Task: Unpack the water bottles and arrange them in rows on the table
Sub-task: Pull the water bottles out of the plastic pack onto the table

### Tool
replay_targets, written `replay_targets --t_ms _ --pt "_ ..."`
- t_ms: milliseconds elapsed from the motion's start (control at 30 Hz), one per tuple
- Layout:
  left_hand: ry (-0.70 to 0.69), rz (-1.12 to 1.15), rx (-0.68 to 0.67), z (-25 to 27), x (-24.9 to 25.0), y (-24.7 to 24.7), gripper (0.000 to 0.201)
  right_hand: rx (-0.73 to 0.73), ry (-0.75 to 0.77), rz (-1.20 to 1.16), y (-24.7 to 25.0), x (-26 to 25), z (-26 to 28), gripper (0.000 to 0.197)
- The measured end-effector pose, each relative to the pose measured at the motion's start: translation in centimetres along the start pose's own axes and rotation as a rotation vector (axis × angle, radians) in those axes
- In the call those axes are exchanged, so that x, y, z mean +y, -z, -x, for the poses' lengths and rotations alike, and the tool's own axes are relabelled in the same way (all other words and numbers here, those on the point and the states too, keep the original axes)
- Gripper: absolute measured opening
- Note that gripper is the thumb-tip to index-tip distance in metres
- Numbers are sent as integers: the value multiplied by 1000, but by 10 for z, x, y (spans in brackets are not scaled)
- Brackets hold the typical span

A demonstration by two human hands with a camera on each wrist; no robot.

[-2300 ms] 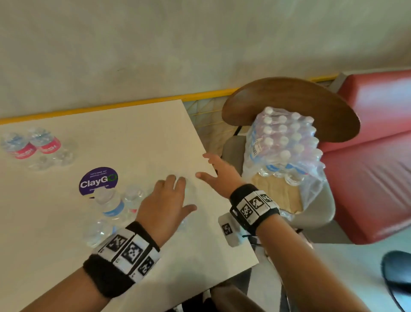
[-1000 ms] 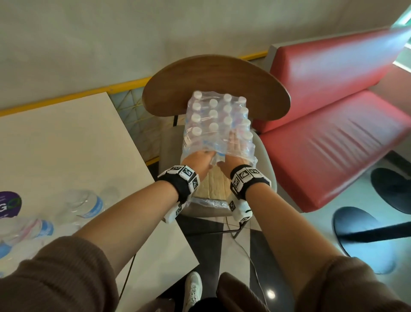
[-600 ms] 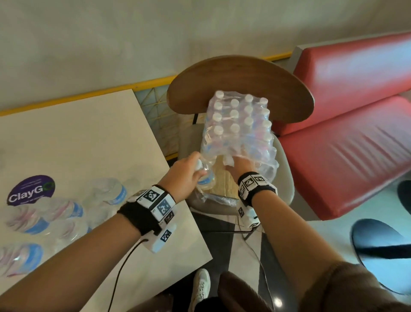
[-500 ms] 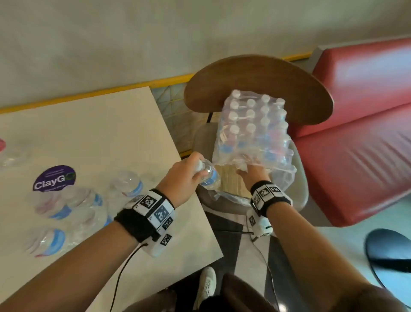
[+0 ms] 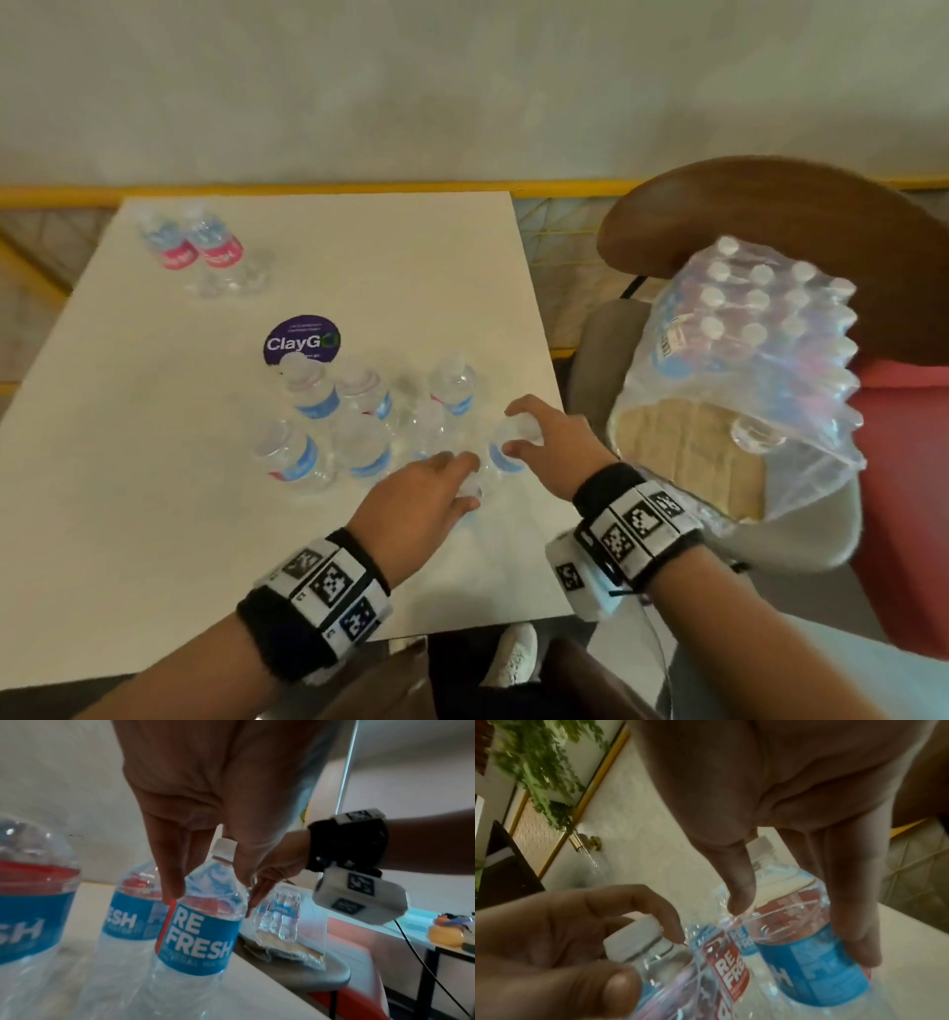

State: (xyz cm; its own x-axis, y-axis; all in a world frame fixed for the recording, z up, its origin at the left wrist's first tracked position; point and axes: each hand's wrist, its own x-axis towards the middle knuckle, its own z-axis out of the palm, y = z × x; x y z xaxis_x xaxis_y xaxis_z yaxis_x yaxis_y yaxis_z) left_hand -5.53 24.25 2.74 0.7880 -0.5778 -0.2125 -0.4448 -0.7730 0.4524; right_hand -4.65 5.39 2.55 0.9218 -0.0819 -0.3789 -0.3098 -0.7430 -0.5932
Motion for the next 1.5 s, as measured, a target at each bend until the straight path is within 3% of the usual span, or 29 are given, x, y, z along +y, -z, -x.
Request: replay_targets --t_ms 67,300,400,500,567,667,733,900,1000,1100,1300,1500 --pt "41 -60 4 5 -3 -5 35 -47 19 47 -11 -11 -10 34" --pt "155 62 57 10 -21 -4 37 -104 76 142 -19 -33 -30 37" --pt "164 28 85 13 -25 -2 42 -117 94 219 -21 -32 -30 52" --pt "178 23 101 16 -28 -2 59 -124 81 229 -18 -33 -28 70" --pt "180 6 131 17 -26 1 68 -93 81 186 -10 -36 -25 73" --pt "-58 -106 354 9 -7 15 51 53 44 124 14 -33 -20 53" --pt "-229 -141 394 -7 15 22 34 129 -53 96 34 -18 -16 37" --pt "-479 -186 165 -52 80 -1 16 193 -281 229 76 52 5 29" --pt "-492 -191 -53 -79 115 -29 18 207 -425 223 94 101 15 29" --pt "-519 -216 -158 -116 147 -54 18 205 -487 189 107 135 19 29" --pt "-500 -231 -232 -189 182 -90 53 249 -499 242 113 165 6 48" --pt "-415 -247 -80 -231 192 -86 48 344 -514 246 129 175 -7 54"
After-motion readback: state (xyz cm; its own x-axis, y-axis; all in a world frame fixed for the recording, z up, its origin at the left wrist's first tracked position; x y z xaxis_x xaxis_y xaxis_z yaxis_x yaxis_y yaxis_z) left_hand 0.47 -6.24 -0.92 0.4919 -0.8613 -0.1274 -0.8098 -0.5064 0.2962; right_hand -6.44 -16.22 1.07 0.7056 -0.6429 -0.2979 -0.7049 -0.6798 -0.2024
